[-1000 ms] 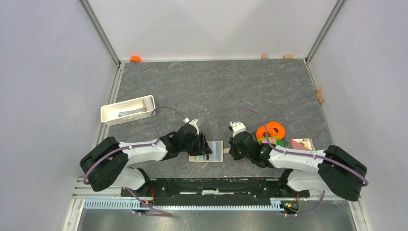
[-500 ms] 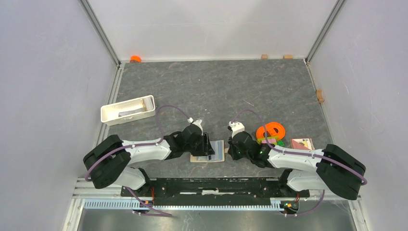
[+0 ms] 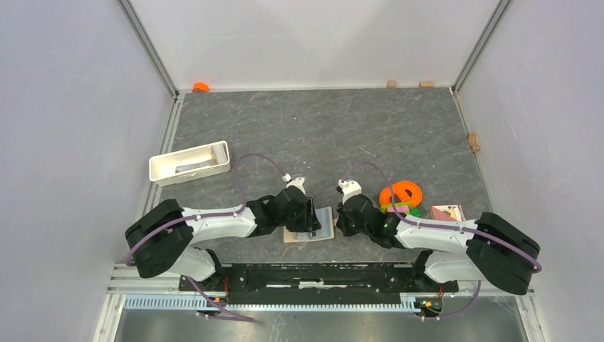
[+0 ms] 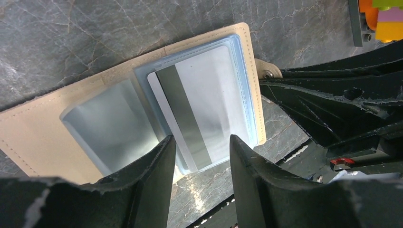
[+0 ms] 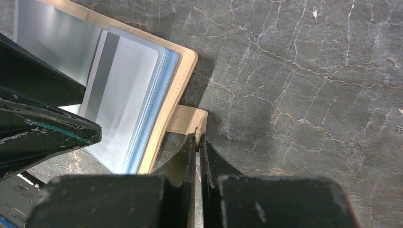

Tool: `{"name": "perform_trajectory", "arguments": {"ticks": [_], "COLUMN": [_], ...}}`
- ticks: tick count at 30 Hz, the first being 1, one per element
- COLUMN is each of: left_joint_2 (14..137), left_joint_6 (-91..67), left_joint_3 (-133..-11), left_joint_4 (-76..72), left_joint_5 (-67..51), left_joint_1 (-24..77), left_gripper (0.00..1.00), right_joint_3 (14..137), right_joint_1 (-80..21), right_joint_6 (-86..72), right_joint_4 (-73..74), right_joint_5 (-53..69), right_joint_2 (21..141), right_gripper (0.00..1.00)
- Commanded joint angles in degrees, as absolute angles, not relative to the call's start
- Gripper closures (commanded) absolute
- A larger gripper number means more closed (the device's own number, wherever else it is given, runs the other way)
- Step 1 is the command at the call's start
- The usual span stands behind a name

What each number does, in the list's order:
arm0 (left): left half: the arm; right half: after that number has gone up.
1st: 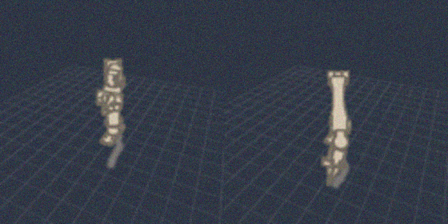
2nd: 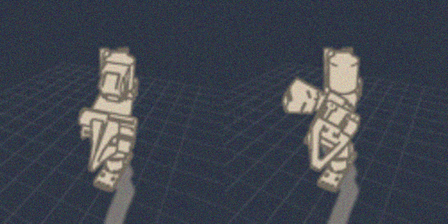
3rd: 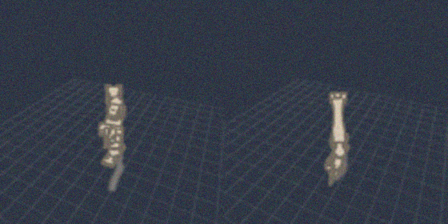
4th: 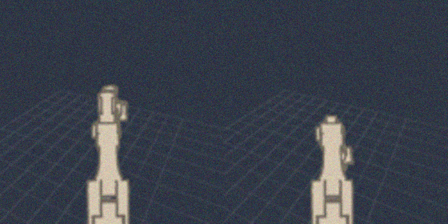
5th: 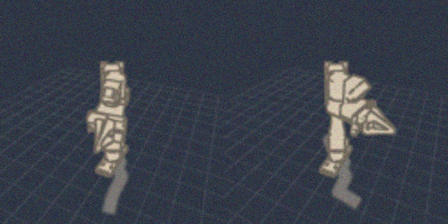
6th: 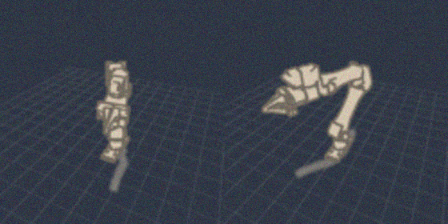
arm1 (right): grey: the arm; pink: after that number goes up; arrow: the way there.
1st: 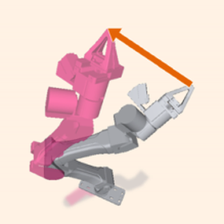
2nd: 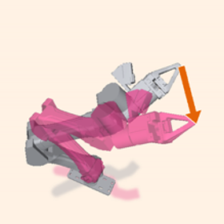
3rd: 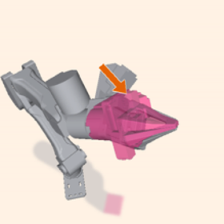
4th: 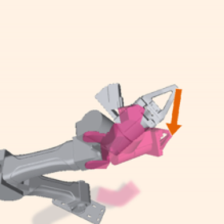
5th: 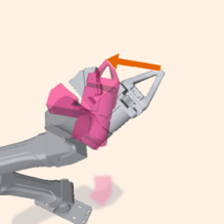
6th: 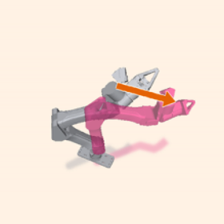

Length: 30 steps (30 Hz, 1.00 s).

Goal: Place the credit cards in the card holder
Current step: Insert the credit card into the card holder.

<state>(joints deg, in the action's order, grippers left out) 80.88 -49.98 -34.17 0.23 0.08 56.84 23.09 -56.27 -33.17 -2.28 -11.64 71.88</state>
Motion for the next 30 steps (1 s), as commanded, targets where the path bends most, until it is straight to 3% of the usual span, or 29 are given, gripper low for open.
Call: {"name": "perform_trajectory", "arguments": {"ticks": [1,9,20,25,30], "left_joint_2": [81.1,79.0,67.8,68.6,69.3], "left_joint_6": [-47.9,-46.7,-42.6,-43.3,-44.7], "left_joint_3": [-36.6,-37.3,-43.0,-43.5,-41.6], "left_joint_4": [-0.5,2.9,25.8,33.4,32.9], "left_joint_5": [3.1,4.0,12.4,19.4,19.4], "left_joint_1": [57.5,57.6,57.6,57.5,57.0], "left_gripper": [0.48,0.47,0.19,0.11,0.0], "right_joint_3": [23.7,23.9,25.8,25.9,27.2], "right_joint_1": [-56.8,-56.8,-56.8,-57.7,-59.7], "right_joint_6": [-33.1,-33.0,-31.8,-31.6,-31.6], "right_joint_4": [-1.4,-0.2,5.9,1.5,-2.2], "right_joint_5": [-11.2,-12.9,-14.1,-8.9,-7.3], "right_joint_2": [72.9,71.0,61.4,60.0,62.3], "right_gripper": [1.0,1.0,0.55,0.51,0.5]}}
